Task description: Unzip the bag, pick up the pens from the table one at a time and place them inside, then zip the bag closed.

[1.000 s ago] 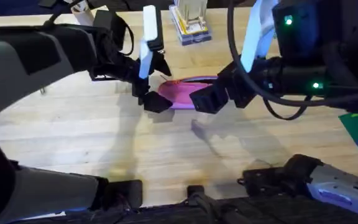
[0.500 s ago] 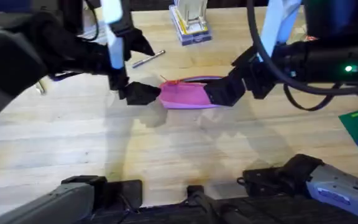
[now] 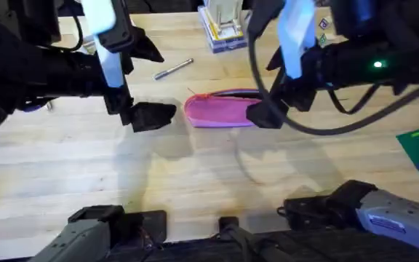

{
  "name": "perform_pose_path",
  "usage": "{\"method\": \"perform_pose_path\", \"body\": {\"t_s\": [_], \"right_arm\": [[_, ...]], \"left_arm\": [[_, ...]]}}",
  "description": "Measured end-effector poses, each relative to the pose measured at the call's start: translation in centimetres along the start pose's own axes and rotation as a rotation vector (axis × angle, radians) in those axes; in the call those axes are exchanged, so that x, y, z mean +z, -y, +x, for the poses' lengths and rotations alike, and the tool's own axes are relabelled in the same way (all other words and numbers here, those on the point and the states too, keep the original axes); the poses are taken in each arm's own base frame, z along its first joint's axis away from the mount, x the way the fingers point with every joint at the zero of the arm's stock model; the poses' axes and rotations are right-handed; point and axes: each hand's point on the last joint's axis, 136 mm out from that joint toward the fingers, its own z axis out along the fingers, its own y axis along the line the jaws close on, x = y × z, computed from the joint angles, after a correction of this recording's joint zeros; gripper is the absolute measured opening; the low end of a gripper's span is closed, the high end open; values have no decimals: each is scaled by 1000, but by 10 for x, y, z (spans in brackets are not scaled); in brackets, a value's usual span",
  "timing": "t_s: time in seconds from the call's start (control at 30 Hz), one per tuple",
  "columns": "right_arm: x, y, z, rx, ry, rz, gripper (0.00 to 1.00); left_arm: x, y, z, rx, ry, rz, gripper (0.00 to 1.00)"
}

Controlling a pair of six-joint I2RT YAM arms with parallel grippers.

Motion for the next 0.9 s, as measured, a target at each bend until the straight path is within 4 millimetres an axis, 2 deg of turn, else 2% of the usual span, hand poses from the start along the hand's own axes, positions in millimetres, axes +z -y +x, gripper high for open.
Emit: {"method": "perform_pose_path", "body": {"t_s": [0.17,0.23,0.3,0.43,0.47,0.67,0.9], "right_arm": [[12,0,4,-104,-37,-20,975],[14,1,3,-128,-37,-20,862],[15,3,0,-145,-24,-12,672],[15,5,-4,-164,-7,0,111],[15,5,-4,-165,-8,-1,57],[23,5,-3,-168,-21,-21,30],[57,-8,7,-162,-84,-138,30]], "left_arm": [[-1,0,1,3,-10,-8,992],[-1,-1,2,3,-13,-9,992],[-1,-1,2,3,-18,-11,992],[-1,-1,3,3,-21,-12,992],[-1,-1,3,3,-22,-12,992],[-1,-1,3,3,-22,-12,994],[-1,-1,3,3,-22,-12,994]]}}
